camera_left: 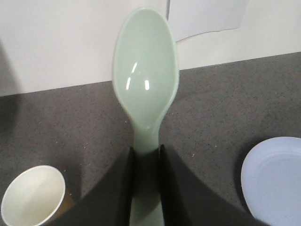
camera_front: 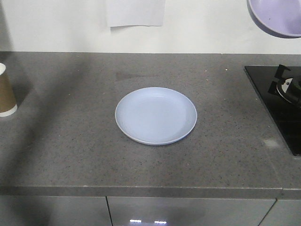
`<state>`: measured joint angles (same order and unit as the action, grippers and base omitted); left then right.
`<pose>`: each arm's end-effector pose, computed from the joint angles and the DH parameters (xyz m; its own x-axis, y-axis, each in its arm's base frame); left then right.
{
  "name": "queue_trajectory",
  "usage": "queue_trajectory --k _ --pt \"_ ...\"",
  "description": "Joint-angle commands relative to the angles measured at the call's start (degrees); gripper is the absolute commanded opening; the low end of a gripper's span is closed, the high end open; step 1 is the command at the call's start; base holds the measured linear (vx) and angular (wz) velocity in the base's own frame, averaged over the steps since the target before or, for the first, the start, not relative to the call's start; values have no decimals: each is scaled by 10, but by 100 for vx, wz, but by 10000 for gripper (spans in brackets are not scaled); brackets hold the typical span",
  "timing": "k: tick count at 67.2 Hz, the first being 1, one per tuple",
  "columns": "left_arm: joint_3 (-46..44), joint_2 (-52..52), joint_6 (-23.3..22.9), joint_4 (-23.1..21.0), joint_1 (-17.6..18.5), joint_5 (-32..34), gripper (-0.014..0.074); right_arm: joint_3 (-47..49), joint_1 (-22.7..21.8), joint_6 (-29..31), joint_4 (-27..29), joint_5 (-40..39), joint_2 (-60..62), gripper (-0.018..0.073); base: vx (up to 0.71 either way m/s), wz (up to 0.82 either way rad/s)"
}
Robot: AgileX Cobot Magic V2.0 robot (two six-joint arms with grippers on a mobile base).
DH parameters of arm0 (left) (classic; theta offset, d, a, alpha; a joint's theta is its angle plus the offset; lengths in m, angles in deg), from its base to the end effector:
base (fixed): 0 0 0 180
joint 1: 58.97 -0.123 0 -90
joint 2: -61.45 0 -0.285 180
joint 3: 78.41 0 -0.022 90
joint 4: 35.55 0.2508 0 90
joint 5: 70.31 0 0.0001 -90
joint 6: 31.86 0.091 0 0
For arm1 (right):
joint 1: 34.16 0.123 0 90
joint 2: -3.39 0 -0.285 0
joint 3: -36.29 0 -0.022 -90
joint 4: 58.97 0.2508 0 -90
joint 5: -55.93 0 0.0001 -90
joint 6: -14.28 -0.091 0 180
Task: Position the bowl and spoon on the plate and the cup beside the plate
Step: 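Drive closer and stop in front of the pale blue plate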
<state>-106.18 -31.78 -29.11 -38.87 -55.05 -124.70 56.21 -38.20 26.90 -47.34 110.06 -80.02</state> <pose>0.3129 -0.0257 0.4865 -0.4943 0.0481 -0.8680 0.1161 0.9932 -0.0111 0.2622 -0.0036 0.4968 -0.4439 -0.0676 -0.8935 -0.1206 0.9926 -0.0152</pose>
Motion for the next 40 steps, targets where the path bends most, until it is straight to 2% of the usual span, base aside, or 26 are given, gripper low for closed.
queue_trajectory --k 1,40 --pt "-12 18 -2 -5 3 40 -6 15 -2 4 5 -47 16 -6 15 -9" --pt "-12 18 -2 -5 3 40 -6 15 -2 4 5 -47 16 -6 12 -4"
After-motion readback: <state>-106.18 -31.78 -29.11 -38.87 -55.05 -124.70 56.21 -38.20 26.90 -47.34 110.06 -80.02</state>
